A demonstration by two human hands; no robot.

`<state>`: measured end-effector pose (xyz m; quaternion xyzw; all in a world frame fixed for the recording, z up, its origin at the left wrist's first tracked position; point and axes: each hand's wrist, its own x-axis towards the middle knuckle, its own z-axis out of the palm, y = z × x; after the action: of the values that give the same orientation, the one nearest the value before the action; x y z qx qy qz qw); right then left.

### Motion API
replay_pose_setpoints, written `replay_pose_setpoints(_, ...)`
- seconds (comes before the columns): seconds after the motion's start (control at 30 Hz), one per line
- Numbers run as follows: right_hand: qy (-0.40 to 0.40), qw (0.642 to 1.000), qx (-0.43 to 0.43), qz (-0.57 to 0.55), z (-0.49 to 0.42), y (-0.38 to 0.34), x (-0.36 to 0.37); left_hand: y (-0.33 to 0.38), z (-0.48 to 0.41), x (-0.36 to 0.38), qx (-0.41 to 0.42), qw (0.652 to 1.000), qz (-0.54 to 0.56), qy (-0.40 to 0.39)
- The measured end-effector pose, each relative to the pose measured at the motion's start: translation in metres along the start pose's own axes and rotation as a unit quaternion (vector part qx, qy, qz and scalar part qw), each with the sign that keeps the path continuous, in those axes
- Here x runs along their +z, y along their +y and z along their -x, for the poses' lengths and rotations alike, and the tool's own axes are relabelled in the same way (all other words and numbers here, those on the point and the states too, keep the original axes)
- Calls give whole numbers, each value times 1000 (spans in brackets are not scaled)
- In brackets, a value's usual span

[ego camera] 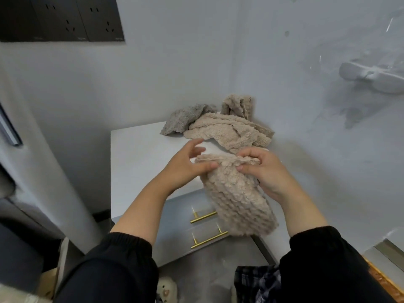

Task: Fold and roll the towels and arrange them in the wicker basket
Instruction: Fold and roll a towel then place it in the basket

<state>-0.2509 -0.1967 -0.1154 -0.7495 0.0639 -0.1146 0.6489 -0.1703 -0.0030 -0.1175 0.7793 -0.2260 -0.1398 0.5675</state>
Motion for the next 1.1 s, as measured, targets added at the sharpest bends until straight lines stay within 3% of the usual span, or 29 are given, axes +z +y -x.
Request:
replay_pose_setpoints(0.1, -19, 1000, -19, -16, 1, -2, 2, -9, 0, 4, -41, 992, 89, -77)
replay_pose_setpoints(0.33, 74, 996, -39, -32, -1, 0, 5, -4, -4, 8, -68, 977, 200, 28)
replay_pose_setpoints(0.67, 95, 993, -2, -72, -5, 5, 3, 0, -1, 12, 5, 974, 205, 95)
replay_pose_setpoints(1.1, 51, 960, 76, -263, -9, 4, -4, 3, 5, 10, 35, 974, 224, 4)
